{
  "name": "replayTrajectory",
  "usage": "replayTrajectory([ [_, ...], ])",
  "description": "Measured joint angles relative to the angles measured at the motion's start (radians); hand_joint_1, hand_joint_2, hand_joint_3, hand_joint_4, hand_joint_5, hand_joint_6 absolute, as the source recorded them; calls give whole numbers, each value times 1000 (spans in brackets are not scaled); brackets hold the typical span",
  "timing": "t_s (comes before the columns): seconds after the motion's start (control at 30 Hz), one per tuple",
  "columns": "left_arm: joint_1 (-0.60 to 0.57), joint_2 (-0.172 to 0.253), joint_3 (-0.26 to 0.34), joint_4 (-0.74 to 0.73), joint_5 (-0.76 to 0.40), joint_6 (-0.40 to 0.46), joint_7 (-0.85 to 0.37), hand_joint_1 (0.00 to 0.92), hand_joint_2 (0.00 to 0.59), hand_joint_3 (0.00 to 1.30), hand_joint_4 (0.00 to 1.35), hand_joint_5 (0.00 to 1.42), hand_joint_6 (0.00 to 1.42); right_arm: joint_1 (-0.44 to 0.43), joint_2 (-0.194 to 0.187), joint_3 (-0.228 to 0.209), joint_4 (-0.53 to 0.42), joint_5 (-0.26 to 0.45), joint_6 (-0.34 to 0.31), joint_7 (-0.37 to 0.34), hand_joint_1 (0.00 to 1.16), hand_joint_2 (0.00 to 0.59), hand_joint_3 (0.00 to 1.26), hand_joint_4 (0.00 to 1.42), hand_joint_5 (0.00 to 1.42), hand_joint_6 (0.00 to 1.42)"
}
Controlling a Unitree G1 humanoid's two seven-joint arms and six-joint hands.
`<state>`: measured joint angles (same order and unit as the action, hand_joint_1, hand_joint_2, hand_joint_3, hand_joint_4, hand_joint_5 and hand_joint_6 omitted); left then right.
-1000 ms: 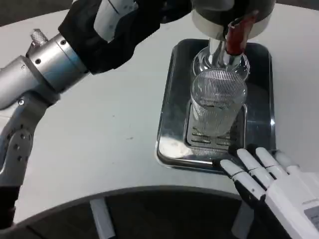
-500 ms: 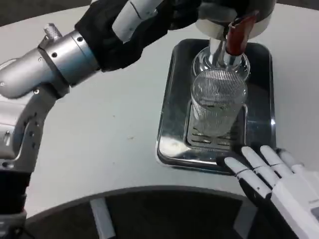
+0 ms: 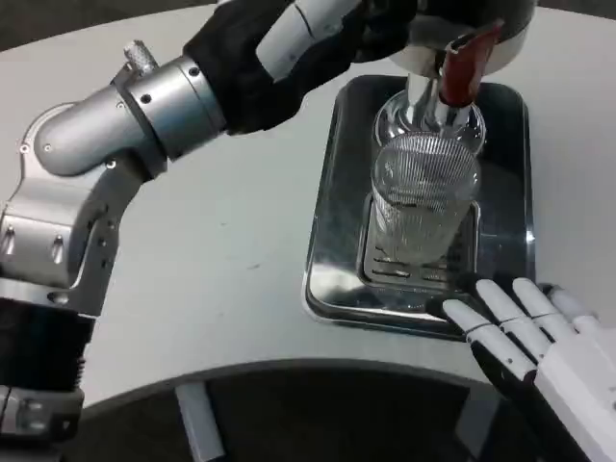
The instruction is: Grasp the cup under the faucet to collect the drink, then remove the cup.
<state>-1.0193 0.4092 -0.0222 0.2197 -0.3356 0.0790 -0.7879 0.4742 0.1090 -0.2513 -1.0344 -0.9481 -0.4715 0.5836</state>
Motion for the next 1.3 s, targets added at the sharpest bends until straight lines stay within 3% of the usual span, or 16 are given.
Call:
replayTrajectory([
  [0.27,-18,-35,-30,28,38,-13,-19,0,104,75,0,90,203,-1,0,-12,0,7,0,0,490,432,125,22,3,15],
  [0.77,-55,-56,-54,92,113,-56,-45,0,103,76,0,90,205,-3,0,-23,0,33,0,0,490,428,125,22,3,15],
  [1.3,-63,-55,-85,141,193,-209,-53,0,103,84,0,91,207,-3,0,-23,0,34,4,0,490,427,133,22,4,15],
])
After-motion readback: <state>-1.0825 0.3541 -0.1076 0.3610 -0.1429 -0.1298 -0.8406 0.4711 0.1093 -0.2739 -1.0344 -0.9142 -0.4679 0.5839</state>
